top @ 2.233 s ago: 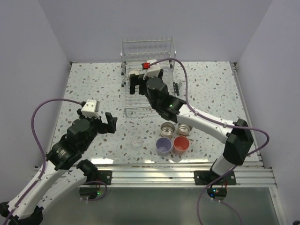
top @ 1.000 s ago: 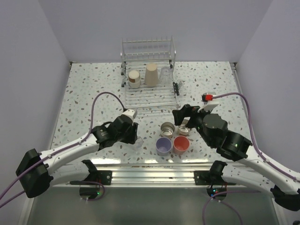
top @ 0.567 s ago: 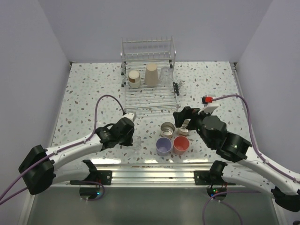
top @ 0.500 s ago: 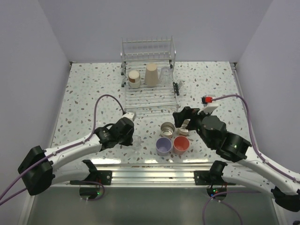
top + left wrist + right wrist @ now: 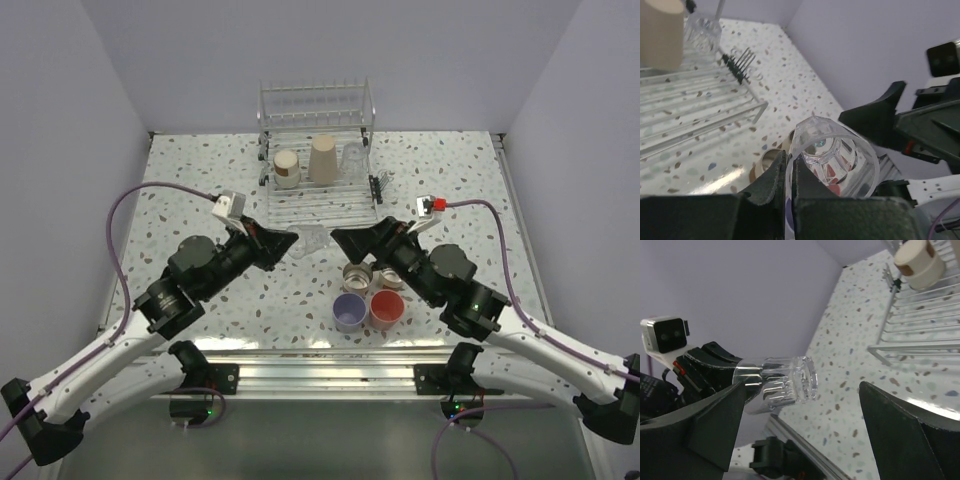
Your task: Load the cups into the dish rack
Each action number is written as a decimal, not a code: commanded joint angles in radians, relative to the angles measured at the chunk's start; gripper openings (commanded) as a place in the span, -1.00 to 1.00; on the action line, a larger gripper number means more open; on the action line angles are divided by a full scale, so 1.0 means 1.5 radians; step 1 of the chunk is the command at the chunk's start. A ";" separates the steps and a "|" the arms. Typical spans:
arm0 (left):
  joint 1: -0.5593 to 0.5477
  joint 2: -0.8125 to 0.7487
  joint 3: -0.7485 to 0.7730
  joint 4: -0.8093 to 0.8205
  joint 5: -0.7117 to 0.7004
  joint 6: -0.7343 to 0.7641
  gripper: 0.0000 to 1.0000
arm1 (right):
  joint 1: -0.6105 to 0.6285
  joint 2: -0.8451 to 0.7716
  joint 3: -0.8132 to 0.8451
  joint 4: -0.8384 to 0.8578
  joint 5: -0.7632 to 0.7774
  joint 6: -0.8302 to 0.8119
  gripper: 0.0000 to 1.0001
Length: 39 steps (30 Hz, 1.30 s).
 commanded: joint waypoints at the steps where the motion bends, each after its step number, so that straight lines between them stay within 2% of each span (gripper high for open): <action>1: 0.016 -0.043 -0.023 0.181 0.066 -0.036 -1.00 | 0.000 0.011 -0.019 0.206 -0.051 0.103 0.97; 5: 0.023 -0.084 -0.087 0.326 0.072 -0.085 -1.00 | 0.000 0.044 -0.014 0.294 -0.070 0.141 0.97; 10: 0.029 -0.084 -0.151 0.411 0.052 -0.138 -1.00 | 0.000 0.095 -0.009 0.362 -0.100 0.193 0.96; 19: 0.029 -0.059 -0.294 0.704 0.027 -0.215 -1.00 | 0.001 0.144 0.012 0.397 -0.135 0.222 0.97; 25: 0.029 -0.043 -0.355 0.831 0.010 -0.233 -1.00 | 0.000 0.151 0.020 0.386 -0.149 0.223 0.93; 30: 0.029 -0.057 -0.345 0.840 0.030 -0.225 -1.00 | 0.001 0.139 0.018 0.316 -0.114 0.206 0.94; 34: 0.029 -0.085 -0.333 0.787 0.027 -0.207 -1.00 | 0.001 0.145 0.056 0.207 -0.085 0.193 0.94; 39: 0.029 -0.081 -0.338 0.782 0.016 -0.198 -1.00 | 0.001 0.167 0.058 0.244 -0.113 0.203 0.93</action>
